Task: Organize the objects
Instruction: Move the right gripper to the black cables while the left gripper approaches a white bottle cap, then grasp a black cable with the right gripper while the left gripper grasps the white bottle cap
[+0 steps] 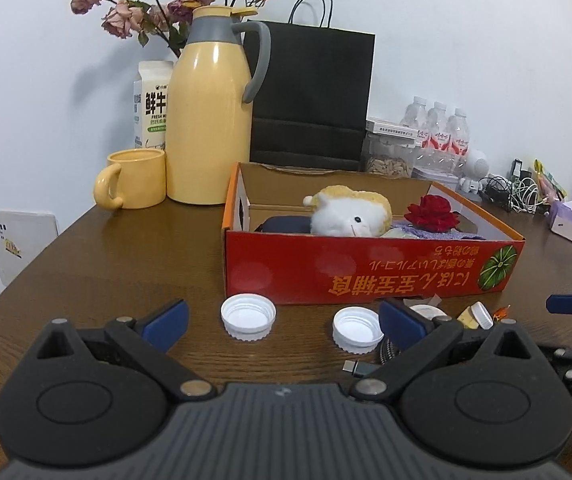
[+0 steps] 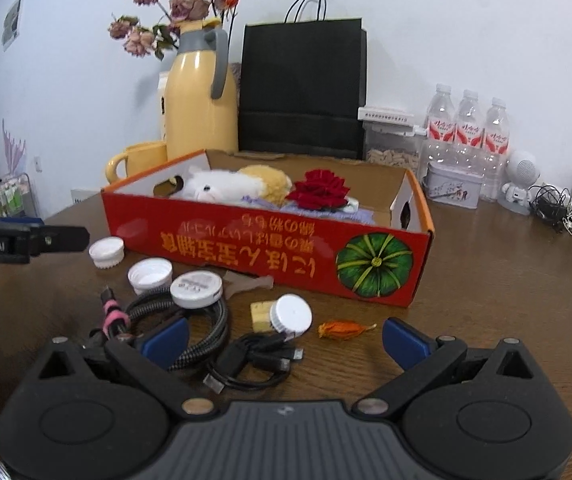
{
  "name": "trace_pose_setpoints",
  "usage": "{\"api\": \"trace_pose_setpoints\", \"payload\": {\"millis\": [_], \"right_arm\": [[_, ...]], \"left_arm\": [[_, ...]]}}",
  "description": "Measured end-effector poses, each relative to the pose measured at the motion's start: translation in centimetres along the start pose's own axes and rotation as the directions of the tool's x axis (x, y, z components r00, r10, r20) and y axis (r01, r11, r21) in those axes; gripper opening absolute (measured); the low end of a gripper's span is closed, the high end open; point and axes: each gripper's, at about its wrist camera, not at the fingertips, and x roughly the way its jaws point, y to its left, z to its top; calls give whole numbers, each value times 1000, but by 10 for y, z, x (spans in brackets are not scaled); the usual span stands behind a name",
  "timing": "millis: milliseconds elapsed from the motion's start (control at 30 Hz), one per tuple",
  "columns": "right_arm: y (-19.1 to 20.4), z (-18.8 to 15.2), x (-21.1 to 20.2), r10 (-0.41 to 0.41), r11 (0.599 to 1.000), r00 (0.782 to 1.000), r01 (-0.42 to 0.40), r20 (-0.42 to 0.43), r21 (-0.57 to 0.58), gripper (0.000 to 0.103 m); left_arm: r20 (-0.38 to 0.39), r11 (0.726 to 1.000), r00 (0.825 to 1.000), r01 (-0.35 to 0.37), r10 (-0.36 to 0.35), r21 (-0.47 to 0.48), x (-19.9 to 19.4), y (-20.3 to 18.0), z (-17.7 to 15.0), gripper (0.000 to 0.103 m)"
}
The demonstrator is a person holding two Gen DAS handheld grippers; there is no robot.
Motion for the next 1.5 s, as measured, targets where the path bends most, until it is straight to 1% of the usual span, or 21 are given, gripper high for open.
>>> {"api": "trace_pose_setpoints", "payload": {"millis": [100, 167, 233, 267, 333, 400, 467, 500, 567, 600, 700, 933, 1033, 1167, 1500], "right_arm": [[3, -1, 2, -20, 1000, 1000, 20, -8, -18, 103], [5, -2, 2, -24, 999, 1000, 24, -16, -27, 99], [6, -3, 5, -18, 999, 999, 17, -36, -41, 89], [7, -4, 7, -21, 999, 999, 19, -50, -49, 88], [8, -5, 12, -17, 998, 997, 12, -77, -57, 79], [7, -5, 13, 6, 999, 996, -11, -87, -50, 74], [6, -5, 16, 28, 999, 994, -32, -108, -37, 72], [5, -5, 18, 41, 999, 992, -45, -119, -27, 68], [2, -5, 19, 66, 998, 991, -67, -120, -5, 64], [2, -5, 18, 68, 998, 991, -69, -119, -4, 59], [3, -6, 18, 82, 997, 990, -83, -113, -4, 55], [1, -4, 16, 77, 997, 993, -77, -89, 6, 51], [-1, -3, 11, 64, 998, 997, -63, -45, 11, 50], [-3, -2, 4, 21, 1000, 1000, -21, 18, 11, 50], [-3, -1, 0, 13, 1000, 998, -14, 55, 5, 50]], "left_arm": [[-3, 1000, 1000, 0, 0, -9, 0, 2, -1, 103], [-2, 1000, 1000, 5, -5, -12, 0, 2, -1, 103], [-3, 1000, 1000, 8, -8, -12, 0, 2, -1, 103], [-2, 1000, 1000, 11, -11, -10, 0, 2, -1, 103], [-1, 1000, 1000, 17, -17, -7, 0, 1, -2, 103], [-4, 1000, 1000, 21, -21, -6, 0, 1, -2, 103], [-8, 1000, 1000, 21, -21, -7, 1, 1, -2, 103], [-10, 1000, 1000, 22, -22, -8, 1, 1, -2, 103], [-11, 1000, 1000, 21, -21, -9, 1, 1, -2, 103], [-12, 1000, 1000, 21, -21, -9, 2, 1, -2, 103], [-14, 1000, 1000, 21, -21, -7, 2, 1, -2, 103], [-24, 1000, 1000, 19, -19, -6, 4, 0, -4, 103], [-26, 1000, 999, 19, -19, -7, 4, 0, -4, 103], [-33, 1000, 999, 18, -18, -8, 6, 1, -4, 103], [-47, 1000, 999, 9, -9, -5, 9, 0, -5, 103]]}}
